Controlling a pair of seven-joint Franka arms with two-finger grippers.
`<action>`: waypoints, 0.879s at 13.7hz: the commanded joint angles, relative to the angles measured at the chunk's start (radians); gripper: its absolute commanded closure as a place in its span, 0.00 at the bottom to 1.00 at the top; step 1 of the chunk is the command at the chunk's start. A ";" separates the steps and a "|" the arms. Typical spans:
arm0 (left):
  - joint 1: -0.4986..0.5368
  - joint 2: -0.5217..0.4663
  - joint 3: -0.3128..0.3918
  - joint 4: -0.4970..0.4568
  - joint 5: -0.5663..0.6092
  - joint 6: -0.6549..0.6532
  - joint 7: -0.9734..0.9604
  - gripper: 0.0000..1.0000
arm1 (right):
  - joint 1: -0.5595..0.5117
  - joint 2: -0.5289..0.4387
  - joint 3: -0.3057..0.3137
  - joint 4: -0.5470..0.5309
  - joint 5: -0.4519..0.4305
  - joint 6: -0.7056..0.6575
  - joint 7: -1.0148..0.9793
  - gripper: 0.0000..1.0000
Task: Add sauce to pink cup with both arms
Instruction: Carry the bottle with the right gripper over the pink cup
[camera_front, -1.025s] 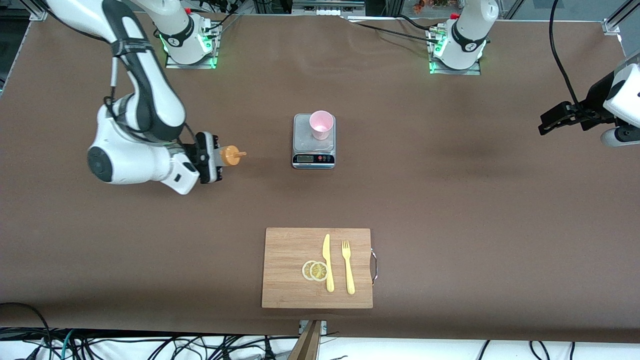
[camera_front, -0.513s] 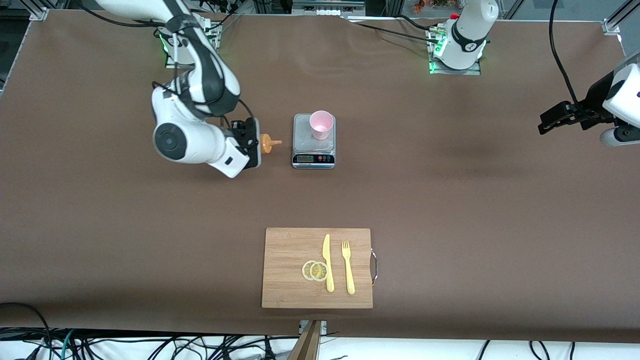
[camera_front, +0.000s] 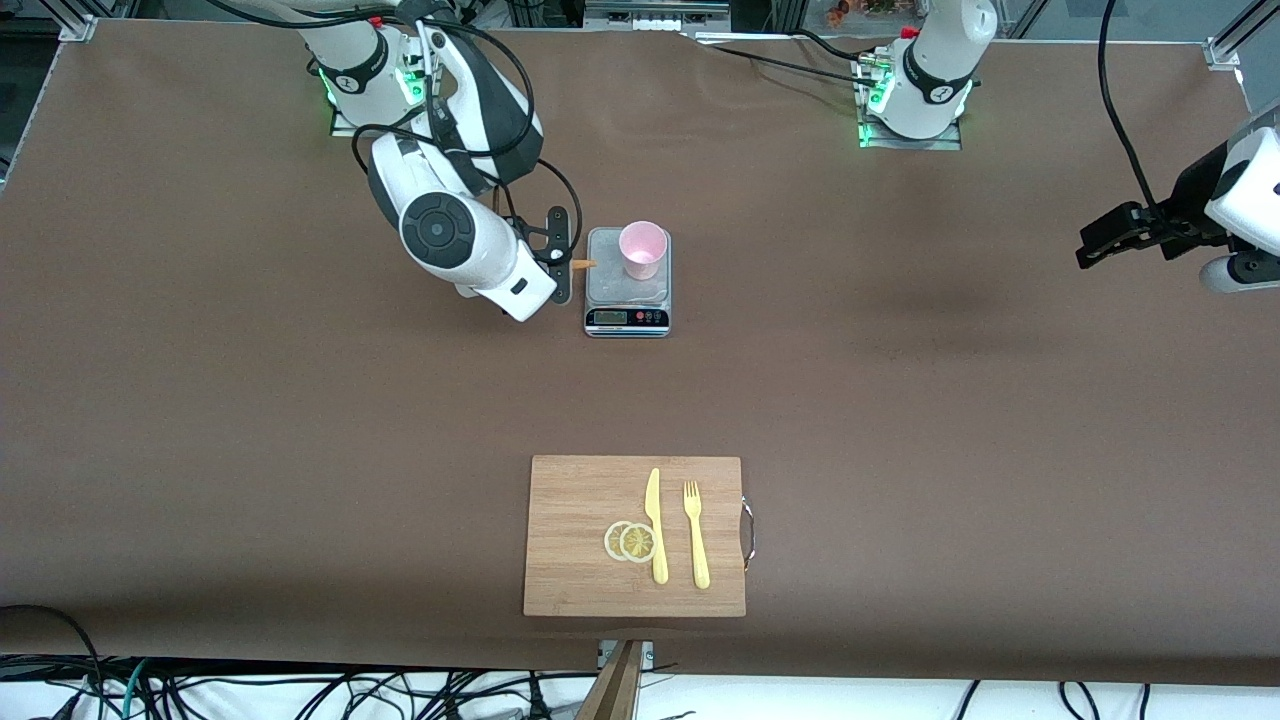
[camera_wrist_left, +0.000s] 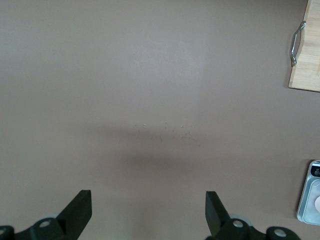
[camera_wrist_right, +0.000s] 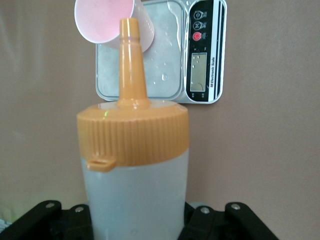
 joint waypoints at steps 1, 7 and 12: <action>-0.004 0.006 0.004 0.019 -0.016 -0.020 0.018 0.00 | 0.045 -0.024 -0.007 -0.011 -0.055 0.001 0.079 1.00; -0.004 0.006 0.004 0.017 -0.016 -0.020 0.018 0.00 | 0.111 -0.015 -0.007 0.018 -0.114 -0.002 0.154 1.00; -0.004 0.006 0.004 0.016 -0.016 -0.022 0.018 0.00 | 0.159 -0.001 -0.008 0.040 -0.152 -0.007 0.177 1.00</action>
